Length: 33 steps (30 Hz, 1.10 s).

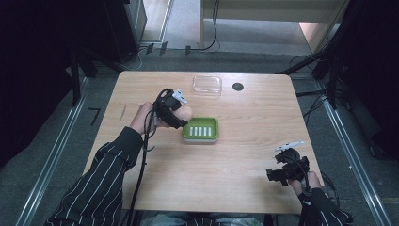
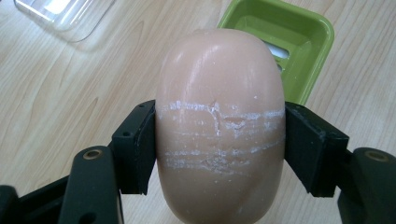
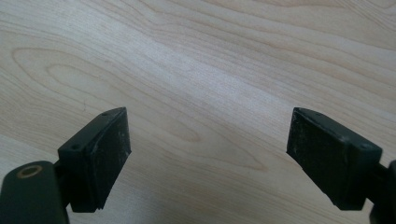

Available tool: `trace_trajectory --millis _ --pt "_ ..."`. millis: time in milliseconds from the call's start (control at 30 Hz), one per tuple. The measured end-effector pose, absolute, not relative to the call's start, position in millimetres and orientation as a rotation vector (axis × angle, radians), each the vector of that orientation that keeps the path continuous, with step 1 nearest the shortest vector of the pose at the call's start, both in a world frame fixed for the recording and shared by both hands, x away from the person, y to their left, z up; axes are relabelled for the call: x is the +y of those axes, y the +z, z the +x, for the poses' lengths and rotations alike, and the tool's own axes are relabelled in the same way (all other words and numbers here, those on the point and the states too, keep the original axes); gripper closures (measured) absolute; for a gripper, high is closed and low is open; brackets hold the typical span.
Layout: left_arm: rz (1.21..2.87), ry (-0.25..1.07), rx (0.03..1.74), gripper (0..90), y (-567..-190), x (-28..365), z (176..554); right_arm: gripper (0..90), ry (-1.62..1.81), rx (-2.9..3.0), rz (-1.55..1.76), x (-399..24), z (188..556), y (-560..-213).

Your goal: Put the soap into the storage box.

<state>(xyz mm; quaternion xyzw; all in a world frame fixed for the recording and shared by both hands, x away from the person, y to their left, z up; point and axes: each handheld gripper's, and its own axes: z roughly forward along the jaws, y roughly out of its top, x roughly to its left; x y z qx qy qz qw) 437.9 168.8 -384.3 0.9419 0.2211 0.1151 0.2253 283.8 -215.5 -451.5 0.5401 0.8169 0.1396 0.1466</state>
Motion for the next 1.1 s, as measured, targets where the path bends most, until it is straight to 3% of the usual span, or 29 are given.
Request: trace_trajectory --millis 1100 --pt "2.615 0.303 0.407 33.5 -401.8 134.1 443.5 14.2 0.394 2.346 1.570 -218.1 281.5 -451.7"
